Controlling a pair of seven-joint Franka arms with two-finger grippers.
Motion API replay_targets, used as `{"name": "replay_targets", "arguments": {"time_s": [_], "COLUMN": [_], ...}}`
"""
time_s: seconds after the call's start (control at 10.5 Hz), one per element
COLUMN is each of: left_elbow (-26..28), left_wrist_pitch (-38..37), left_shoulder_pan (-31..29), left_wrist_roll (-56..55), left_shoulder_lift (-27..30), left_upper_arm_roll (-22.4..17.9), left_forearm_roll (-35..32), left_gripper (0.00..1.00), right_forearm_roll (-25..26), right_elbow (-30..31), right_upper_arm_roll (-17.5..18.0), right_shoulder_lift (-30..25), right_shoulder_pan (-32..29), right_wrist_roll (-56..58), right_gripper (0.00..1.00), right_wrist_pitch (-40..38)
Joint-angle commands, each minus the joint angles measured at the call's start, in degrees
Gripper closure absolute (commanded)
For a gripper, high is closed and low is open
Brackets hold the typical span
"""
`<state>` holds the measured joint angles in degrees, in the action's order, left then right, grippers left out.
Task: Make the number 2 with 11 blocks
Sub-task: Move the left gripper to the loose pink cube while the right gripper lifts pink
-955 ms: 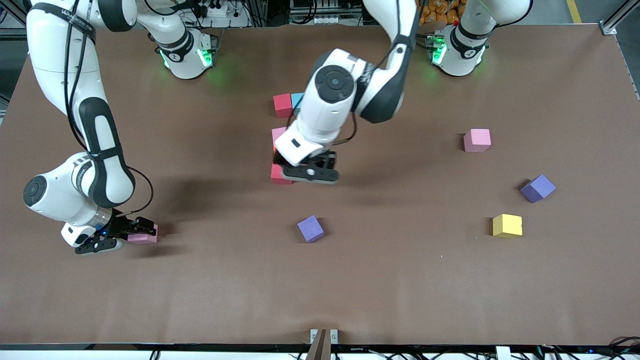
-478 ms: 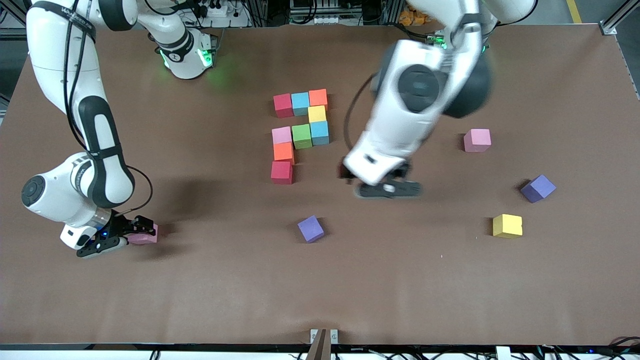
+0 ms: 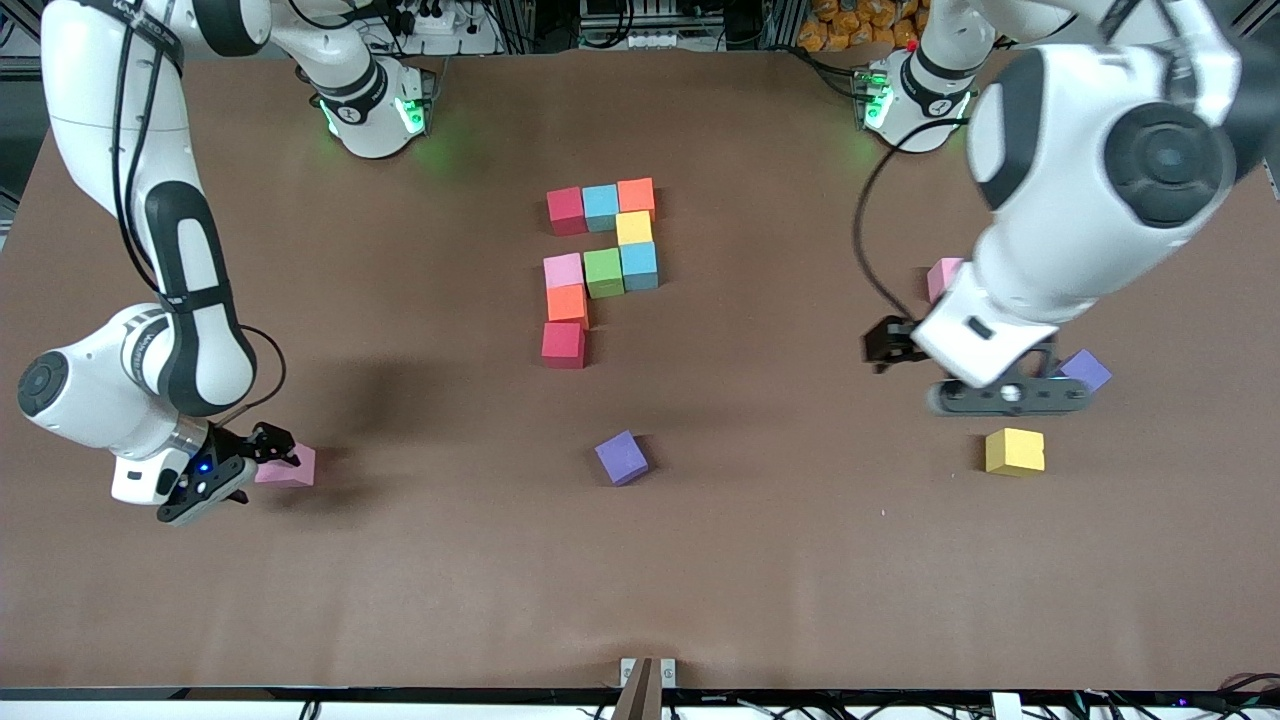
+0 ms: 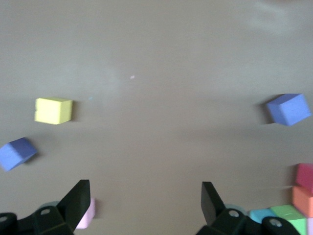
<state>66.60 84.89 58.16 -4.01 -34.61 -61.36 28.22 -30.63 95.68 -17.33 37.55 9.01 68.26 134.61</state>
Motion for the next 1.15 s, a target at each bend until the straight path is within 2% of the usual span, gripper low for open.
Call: {"name": "replay_targets", "arguments": {"time_s": [0.0, 0.19, 0.29, 0.48, 0.67, 0.76, 0.96, 1.05], "left_elbow": [6.0, 10.1, 11.0, 13.3, 14.6, 15.0, 20.6, 26.2], "left_wrist_pitch": [0.4, 3.5, 4.4, 8.4, 11.0, 11.0, 12.3, 16.0], "left_shoulder_pan": [-0.7, -4.1, -6.5, -7.6, -11.5, -13.2, -13.2, -12.8], "left_wrist_roll": [1.4, 6.1, 7.2, 7.5, 8.8, 8.9, 9.0, 8.9], "left_shoulder_lift": [7.6, 9.9, 9.9, 9.4, 9.0, 8.5, 9.3, 12.8], "left_upper_arm_roll": [3.3, 4.7, 6.9, 9.1, 15.7, 17.5, 17.8, 17.9], "left_forearm_roll": [-6.9, -7.1, -7.1, -8.5, -15.0, -15.2, -15.8, -15.9], "left_gripper": [0.0, 0.0, 0.0, 0.0, 0.0, 0.0, 0.0, 0.0], "right_forearm_roll": [2.0, 5.5, 5.9, 9.9, 17.0, 18.2, 18.2, 18.3], "right_elbow": [-1.5, -1.0, -0.8, -0.8, -1.1, -1.1, -0.9, -0.9], "right_upper_arm_roll": [0.4, -0.1, -1.4, -1.6, -1.7, -2.8, -3.0, -3.0], "right_shoulder_lift": [-1.4, -1.7, -1.4, -1.1, -1.1, -1.1, -0.8, -0.8], "right_shoulder_pan": [1.2, 4.5, 6.3, 6.6, 6.6, 6.4, 5.9, 5.8], "right_wrist_roll": [9.3, 14.0, 17.1, 21.4, 23.4, 25.2, 28.6, 30.2], "right_gripper": [0.0, 0.0, 0.0, 0.0, 0.0, 0.0, 0.0, 0.0], "right_wrist_pitch": [-6.4, -9.0, -9.0, -9.0, -8.8, -8.8, -8.9, -8.8]}}
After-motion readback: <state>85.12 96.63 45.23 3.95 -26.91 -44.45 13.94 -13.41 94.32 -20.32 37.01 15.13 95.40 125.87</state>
